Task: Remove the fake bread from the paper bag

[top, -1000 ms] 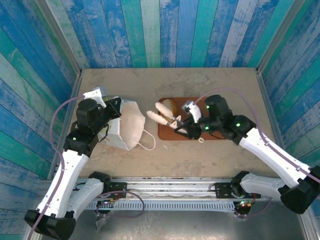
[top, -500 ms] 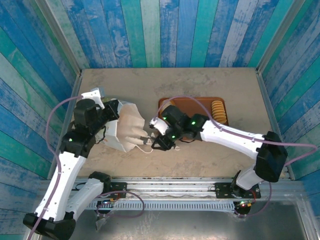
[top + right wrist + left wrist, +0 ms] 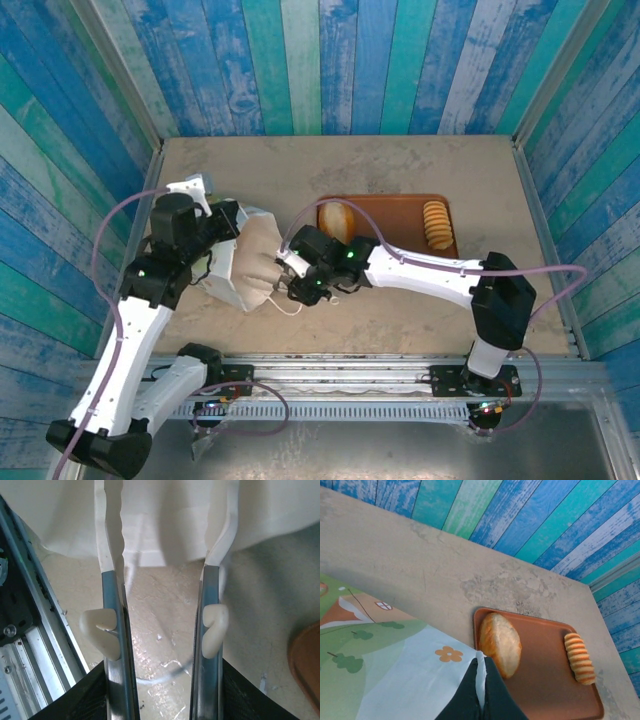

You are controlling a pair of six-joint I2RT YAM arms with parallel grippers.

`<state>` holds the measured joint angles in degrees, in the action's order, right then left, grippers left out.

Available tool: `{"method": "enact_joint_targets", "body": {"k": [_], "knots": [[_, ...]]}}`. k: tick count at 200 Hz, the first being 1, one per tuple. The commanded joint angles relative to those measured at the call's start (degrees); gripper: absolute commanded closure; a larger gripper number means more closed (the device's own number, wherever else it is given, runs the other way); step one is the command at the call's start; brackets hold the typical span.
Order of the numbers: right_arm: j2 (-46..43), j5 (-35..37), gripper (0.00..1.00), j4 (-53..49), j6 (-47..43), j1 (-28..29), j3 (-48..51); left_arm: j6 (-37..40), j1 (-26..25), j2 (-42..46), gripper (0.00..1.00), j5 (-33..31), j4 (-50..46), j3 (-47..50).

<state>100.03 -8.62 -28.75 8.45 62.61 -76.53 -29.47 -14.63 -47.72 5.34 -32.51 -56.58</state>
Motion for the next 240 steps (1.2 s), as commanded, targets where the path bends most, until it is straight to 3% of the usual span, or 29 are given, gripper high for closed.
{"method": "enact_joint_targets", "body": {"k": [1,60,126,159,194,240], "knots": [[1.80,-0.69,0.49,2.13,0.54,0.56,-3.70,-1.26,-0.05,-0.35,1.00,2.44,3.89,-0.03],[9.75,-4.73,0.41,6.01,3.56,0.58,-9.99,-0.33,-0.05,0.41,1.00,2.22,3.27,-1.23],[21.49,-3.76,0.36,3.54,6.01,0.55,-20.64,1.00,-0.06,2.29,1.00,1.53,2.71,-1.17],[24.07,-4.36,0.46,0.57,6.41,0.56,-23.92,1.09,-0.04,2.45,1.00,0.69,2.55,-1.01],[19.41,0.39,0.58,0.66,5.64,0.56,-19.96,0.65,-0.04,3.09,1.00,-1.97,2.54,-0.05],[11.96,7.89,0.61,-0.03,4.87,0.58,-14.19,0.29,-0.04,3.24,1.00,-4.29,2.72,0.15]]}}
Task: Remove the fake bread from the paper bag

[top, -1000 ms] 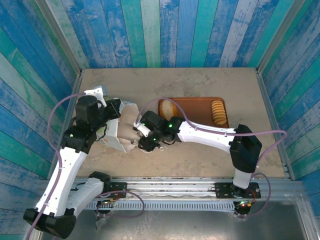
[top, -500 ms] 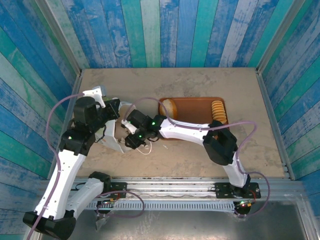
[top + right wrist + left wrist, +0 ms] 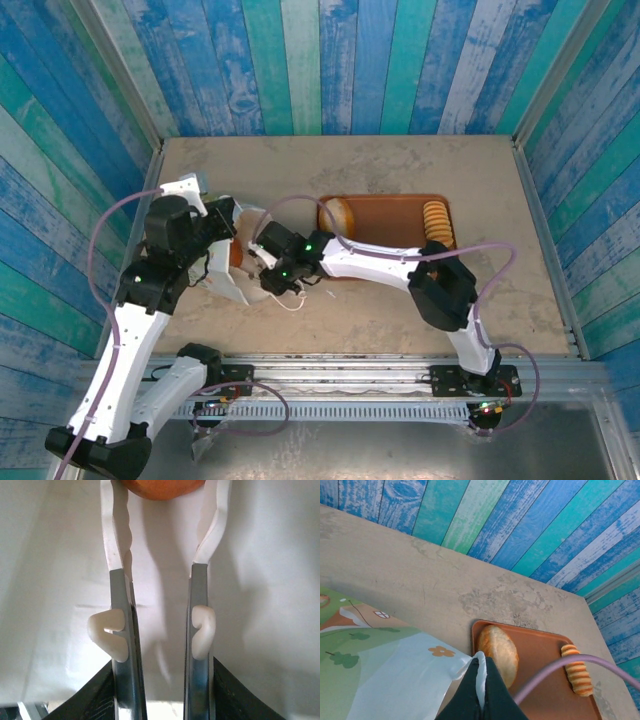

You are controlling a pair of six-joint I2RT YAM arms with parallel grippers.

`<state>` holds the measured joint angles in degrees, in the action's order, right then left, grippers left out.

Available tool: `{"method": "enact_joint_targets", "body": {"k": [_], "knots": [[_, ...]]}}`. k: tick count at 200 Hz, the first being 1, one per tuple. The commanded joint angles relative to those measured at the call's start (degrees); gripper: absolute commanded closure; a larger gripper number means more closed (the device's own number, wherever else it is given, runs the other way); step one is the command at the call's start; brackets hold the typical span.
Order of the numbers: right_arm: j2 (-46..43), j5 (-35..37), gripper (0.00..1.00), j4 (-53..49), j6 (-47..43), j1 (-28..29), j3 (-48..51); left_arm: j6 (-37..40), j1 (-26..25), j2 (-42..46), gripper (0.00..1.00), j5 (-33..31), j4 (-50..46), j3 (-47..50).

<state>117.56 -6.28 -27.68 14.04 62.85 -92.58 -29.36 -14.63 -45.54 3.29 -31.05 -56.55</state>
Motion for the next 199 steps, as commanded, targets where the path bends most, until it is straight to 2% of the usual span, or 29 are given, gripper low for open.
{"method": "enact_joint_targets", "body": {"k": [1,67,110,199], "knots": [[-5.71,5.66,0.61,-1.12,-0.75,0.30,1.95,0.19,-0.04,1.06,1.00,-2.24,1.25,0.13],[-9.10,8.68,0.58,-7.25,-1.94,0.43,4.03,-0.67,-0.04,0.72,1.00,-1.38,2.47,0.83],[-6.23,7.53,0.49,-10.55,-3.91,0.42,0.88,-1.22,-0.04,-0.05,1.00,0.65,3.79,1.67],[-0.53,4.85,0.43,-10.28,-4.11,0.26,-6.68,-1.62,-0.12,0.05,1.00,2.77,5.46,2.75]]}}
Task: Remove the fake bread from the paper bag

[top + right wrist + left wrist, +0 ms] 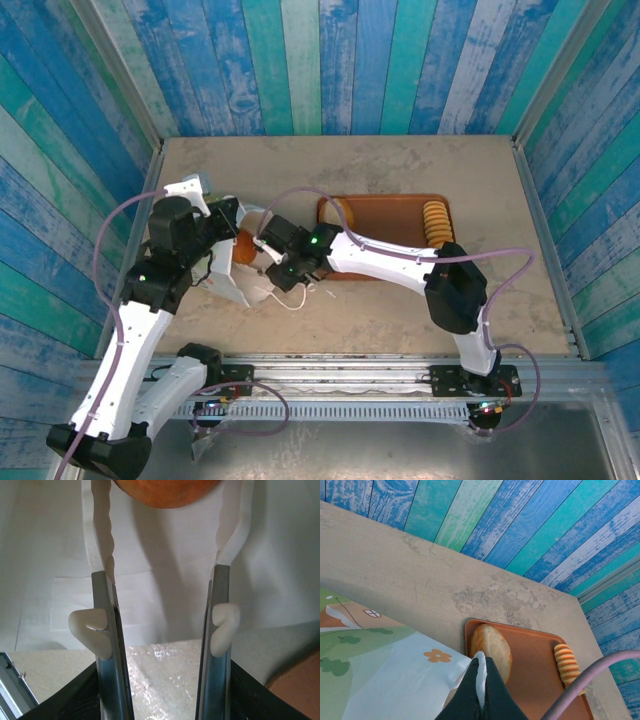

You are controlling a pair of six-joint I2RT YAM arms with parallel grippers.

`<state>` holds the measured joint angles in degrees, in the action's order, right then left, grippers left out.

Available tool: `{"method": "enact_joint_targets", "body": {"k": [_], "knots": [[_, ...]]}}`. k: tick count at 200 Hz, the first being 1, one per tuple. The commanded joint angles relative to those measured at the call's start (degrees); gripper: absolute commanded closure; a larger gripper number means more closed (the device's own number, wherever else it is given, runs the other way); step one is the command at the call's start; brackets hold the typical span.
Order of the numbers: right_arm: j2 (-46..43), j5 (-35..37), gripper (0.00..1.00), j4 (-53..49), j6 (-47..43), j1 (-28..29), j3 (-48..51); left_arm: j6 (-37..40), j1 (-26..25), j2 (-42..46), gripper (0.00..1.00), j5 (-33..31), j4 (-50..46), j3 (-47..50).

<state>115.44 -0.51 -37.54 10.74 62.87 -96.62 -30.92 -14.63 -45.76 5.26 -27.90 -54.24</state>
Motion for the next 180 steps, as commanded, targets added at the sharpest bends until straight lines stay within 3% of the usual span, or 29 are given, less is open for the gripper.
{"method": "enact_joint_targets", "body": {"k": [1,135,180], "knots": [[1.61,-0.90,0.43,-0.42,-0.81,0.23,-2.67,-0.09,-0.08,0.29,1.00,0.76,2.32,0.44],[5.26,-6.78,0.37,1.87,-1.27,-1.26,-5.15,-0.02,-0.05,0.27,1.00,1.12,2.59,0.19],[7.53,-8.71,0.41,1.86,-1.09,-1.26,-7.09,-0.20,-0.09,0.26,1.00,1.20,2.59,0.11]]}}
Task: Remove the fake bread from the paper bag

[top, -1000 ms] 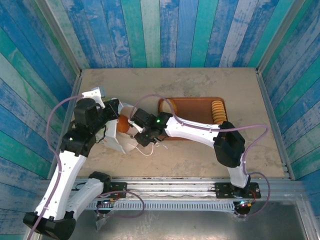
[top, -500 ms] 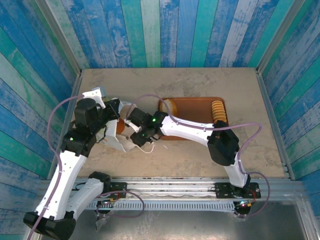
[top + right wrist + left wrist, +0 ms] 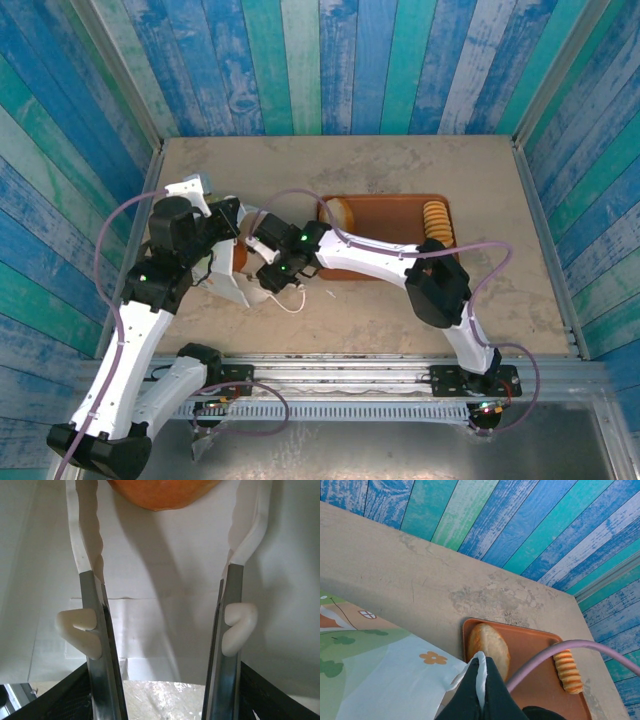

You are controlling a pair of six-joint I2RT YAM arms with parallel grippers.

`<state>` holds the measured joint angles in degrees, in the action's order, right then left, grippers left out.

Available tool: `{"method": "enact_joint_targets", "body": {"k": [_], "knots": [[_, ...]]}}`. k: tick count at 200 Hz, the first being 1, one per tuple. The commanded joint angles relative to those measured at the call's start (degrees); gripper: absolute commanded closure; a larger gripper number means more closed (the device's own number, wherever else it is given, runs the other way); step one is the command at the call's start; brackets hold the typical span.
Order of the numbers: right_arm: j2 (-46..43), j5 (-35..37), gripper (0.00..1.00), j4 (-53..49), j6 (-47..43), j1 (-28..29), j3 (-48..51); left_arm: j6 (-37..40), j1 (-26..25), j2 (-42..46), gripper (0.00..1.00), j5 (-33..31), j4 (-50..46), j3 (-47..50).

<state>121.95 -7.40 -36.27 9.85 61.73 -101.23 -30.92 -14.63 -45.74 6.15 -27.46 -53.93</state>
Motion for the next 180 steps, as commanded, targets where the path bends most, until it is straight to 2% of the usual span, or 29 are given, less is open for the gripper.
{"method": "enact_joint_targets", "body": {"k": [1,51,145,180], "knots": [[1.01,-1.87,0.42,0.59,-0.18,-0.13,-2.48,-0.20,-0.07,0.27,1.00,0.33,2.15,-0.20],[-6.19,-2.09,0.54,0.59,-1.15,-0.15,1.15,-0.19,-0.04,1.12,1.00,-1.09,2.06,0.48],[-24.11,0.28,0.55,-0.59,0.61,-0.13,15.77,-0.54,-0.01,0.72,1.00,-0.44,5.09,2.59],[-31.58,3.36,0.55,-1.95,0.50,-0.18,21.08,-0.84,-0.08,0.87,1.00,-1.01,5.36,3.20]]}}
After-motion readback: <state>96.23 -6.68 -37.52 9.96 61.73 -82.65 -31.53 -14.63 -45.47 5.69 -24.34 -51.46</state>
